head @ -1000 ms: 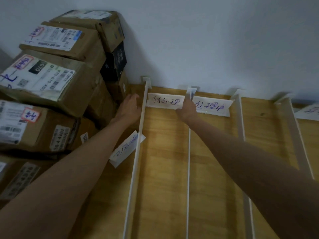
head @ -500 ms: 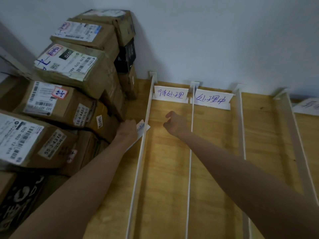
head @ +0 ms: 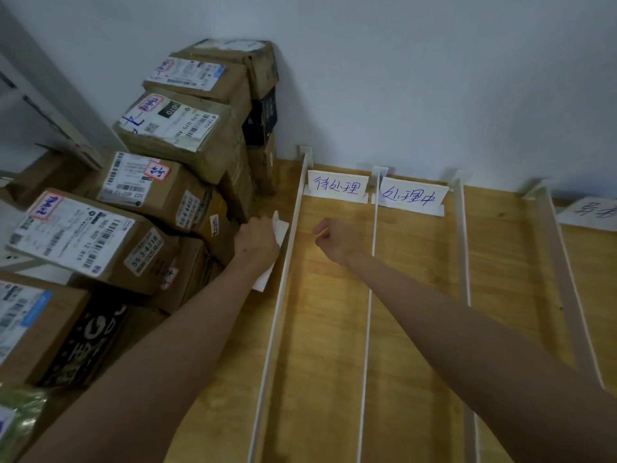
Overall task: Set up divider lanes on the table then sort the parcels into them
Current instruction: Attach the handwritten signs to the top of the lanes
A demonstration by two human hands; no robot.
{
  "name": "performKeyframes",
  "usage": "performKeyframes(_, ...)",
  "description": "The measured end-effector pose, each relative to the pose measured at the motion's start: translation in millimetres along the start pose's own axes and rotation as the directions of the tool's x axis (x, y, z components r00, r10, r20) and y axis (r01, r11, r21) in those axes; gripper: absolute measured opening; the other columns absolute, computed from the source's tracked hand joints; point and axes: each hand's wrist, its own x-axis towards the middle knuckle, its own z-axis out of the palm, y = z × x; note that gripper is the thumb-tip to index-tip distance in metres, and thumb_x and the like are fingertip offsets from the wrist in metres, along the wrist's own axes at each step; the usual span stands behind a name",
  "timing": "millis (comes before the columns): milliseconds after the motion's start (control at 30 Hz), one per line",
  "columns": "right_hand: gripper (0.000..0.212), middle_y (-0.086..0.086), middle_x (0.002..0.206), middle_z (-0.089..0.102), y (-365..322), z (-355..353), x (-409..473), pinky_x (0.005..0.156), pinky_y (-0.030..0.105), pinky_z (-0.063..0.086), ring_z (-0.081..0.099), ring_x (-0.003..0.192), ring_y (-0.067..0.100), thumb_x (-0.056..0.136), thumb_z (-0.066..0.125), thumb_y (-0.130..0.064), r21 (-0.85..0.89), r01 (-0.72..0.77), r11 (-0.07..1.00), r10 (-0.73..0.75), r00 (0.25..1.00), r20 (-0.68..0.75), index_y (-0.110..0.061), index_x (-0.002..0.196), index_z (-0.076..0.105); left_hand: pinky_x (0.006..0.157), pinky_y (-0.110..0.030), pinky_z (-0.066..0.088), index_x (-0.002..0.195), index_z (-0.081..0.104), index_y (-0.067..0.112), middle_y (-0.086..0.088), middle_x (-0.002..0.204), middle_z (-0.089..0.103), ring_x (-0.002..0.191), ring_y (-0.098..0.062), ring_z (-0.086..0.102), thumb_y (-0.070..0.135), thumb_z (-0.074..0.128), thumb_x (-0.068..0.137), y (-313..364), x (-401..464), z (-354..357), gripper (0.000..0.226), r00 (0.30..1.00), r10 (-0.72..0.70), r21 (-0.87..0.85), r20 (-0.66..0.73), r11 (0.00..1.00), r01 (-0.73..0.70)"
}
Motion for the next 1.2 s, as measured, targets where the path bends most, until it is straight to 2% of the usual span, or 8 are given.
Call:
performKeyframes(133, 0.033, 0.010, 0.119, 0.066, -34, -18, -12, 0.073, 0.023, 0.043, 0.061, 0.094, 0.018, 0.097, 0.050, -0.005, 0.005, 0.130, 0.992, -0.129, 0.989, -0.066, -0.010, 0.127, 0.063, 0.084, -0.043, 0.052, 0.129, 0.047, 0.007, -0.015, 0.127, 0.057, 0.115, -0.035, 0.059, 0.020, 0.067, 0.091, 12, -12, -40, 0.045, 0.996, 0.045, -0.030, -0.077, 0.998, -0.047)
performKeyframes(233, 0.039, 0.011, 0.127, 0.063, -58, -38, -16, 0.089, 0.028, 0.047, 0.059, 0.114, 0.025, 0.098, 0.049, -0.003, 0.031, 0.186, 0.982, -0.180, 0.974, -0.138, -0.012, 0.136, 0.055, 0.076, -0.039, 0.051, 0.120, 0.052, 0.009, -0.011, 0.119, 0.057, 0.107, -0.031, 0.060, 0.021, 0.067, 0.090, 24, -18, -70, 0.036, 0.985, 0.119, -0.025, -0.128, 0.992, -0.123)
performKeyframes(467, 0.013, 0.011, 0.097, 0.070, -48, -85, -29, 0.070, 0.030, 0.048, 0.066, 0.091, 0.025, 0.097, 0.055, -0.007, 0.091, 0.174, 0.981, -0.135, 0.933, -0.333, -0.008, 0.104, 0.066, 0.083, -0.037, 0.055, 0.100, 0.059, 0.020, -0.002, 0.108, 0.061, 0.093, -0.019, 0.060, 0.020, 0.070, 0.087, 64, -34, -93, 0.018, 0.934, 0.278, -0.095, -0.225, 0.948, -0.305)
performKeyframes(633, 0.012, 0.007, 0.087, 0.060, 10, -137, -58, 0.069, 0.024, 0.033, 0.053, 0.083, 0.021, 0.097, 0.052, -0.002, 0.072, 0.075, 0.995, -0.037, 0.902, -0.430, -0.005, 0.101, 0.063, 0.098, -0.041, 0.042, 0.128, 0.046, 0.009, -0.012, 0.134, 0.043, 0.122, -0.031, 0.043, 0.033, 0.077, 0.078, 115, -44, -73, 0.063, 0.918, 0.197, -0.138, -0.345, 0.956, -0.257)
performKeyframes(800, 0.010, 0.010, 0.083, 0.057, 79, -203, -85, 0.066, 0.027, 0.031, 0.048, 0.081, 0.022, 0.097, 0.051, -0.002, 0.082, -0.015, 0.996, 0.057, 0.845, -0.531, -0.003, 0.100, 0.060, 0.096, -0.037, 0.039, 0.128, 0.044, 0.001, -0.016, 0.133, 0.043, 0.120, -0.033, 0.048, 0.021, 0.078, 0.077, 197, -66, -49, 0.064, 0.963, 0.187, -0.549, -0.194, 0.792, -0.265)
performKeyframes(1000, 0.015, 0.011, 0.090, 0.059, 151, -264, -109, 0.066, 0.029, 0.040, 0.054, 0.080, 0.023, 0.099, 0.049, -0.004, 0.095, -0.102, 0.990, 0.138, 0.806, -0.576, 0.000, 0.108, 0.060, 0.088, -0.036, 0.049, 0.126, 0.048, 0.006, -0.011, 0.127, 0.049, 0.109, -0.028, 0.057, 0.020, 0.078, 0.077, 294, -90, -13, 0.059, 0.961, 0.259, -0.682, -0.100, 0.686, -0.256)
performKeyframes(1133, 0.020, 0.014, 0.099, 0.062, 199, -295, -113, 0.069, 0.022, 0.039, 0.052, 0.083, 0.019, 0.098, 0.050, -0.005, 0.176, -0.121, 0.977, 0.204, 0.777, -0.596, -0.002, 0.116, 0.060, 0.092, -0.042, 0.049, 0.124, 0.046, 0.004, -0.010, 0.125, 0.043, 0.104, -0.027, 0.056, 0.018, 0.079, 0.076, 347, -103, 8, 0.060, 0.976, 0.200, -0.745, -0.091, 0.637, -0.200)
performKeyframes(1200, 0.024, 0.017, 0.104, 0.064, 220, -308, -112, 0.076, 0.029, 0.047, 0.053, 0.083, 0.021, 0.097, 0.051, -0.004, 0.248, -0.120, 0.961, 0.247, 0.771, -0.587, -0.003, 0.120, 0.058, 0.091, -0.042, 0.049, 0.120, 0.048, 0.002, -0.012, 0.121, 0.048, 0.103, -0.026, 0.056, 0.016, 0.080, 0.075, 371, -107, 18, 0.057, 0.981, 0.174, -0.773, -0.088, 0.609, -0.178)
